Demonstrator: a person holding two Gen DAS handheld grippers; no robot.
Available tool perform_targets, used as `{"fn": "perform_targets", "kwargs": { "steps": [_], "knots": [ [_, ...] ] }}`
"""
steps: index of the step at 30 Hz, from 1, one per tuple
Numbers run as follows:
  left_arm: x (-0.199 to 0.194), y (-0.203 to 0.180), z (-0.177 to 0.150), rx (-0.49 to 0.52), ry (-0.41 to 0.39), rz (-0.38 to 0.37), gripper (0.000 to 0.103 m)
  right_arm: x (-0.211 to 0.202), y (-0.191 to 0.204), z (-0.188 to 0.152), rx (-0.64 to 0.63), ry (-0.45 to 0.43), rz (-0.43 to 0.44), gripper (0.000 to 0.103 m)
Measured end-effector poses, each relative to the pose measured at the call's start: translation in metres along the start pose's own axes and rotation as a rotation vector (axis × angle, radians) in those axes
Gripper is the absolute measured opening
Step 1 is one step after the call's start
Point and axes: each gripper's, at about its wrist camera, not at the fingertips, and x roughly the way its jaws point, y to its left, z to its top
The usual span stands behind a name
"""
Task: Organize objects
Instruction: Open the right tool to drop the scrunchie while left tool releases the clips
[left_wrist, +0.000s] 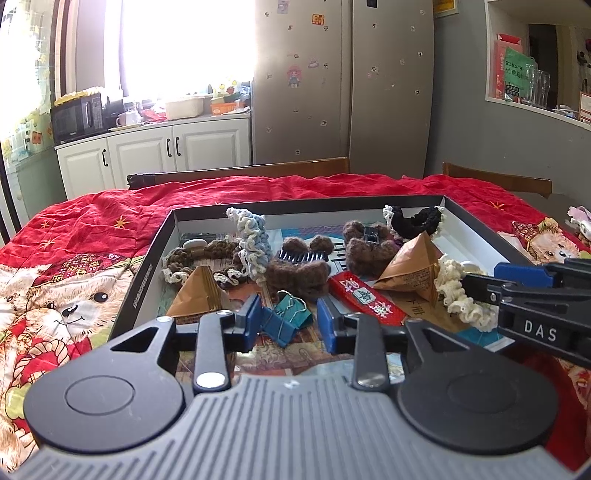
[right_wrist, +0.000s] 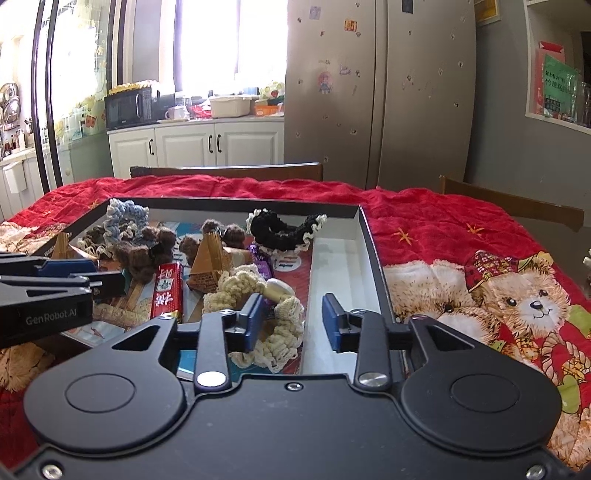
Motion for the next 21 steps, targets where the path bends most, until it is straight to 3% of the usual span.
{"fn": "perform_targets", "kwargs": {
  "steps": [11, 21],
  "knots": [
    [-0.011, -0.005, 0.0, 0.015, -0.029, -0.007, 0.063, -0.01, -0.004, 0.001, 0.02, -0.025, 0.013, 0.044],
    [-0.039, -0.008, 0.005, -0.008, -0.058, -0.011, 0.083, -0.034, -0.009, 0.006, 0.081, -0.044, 0.075, 0.049]
  ]
}}
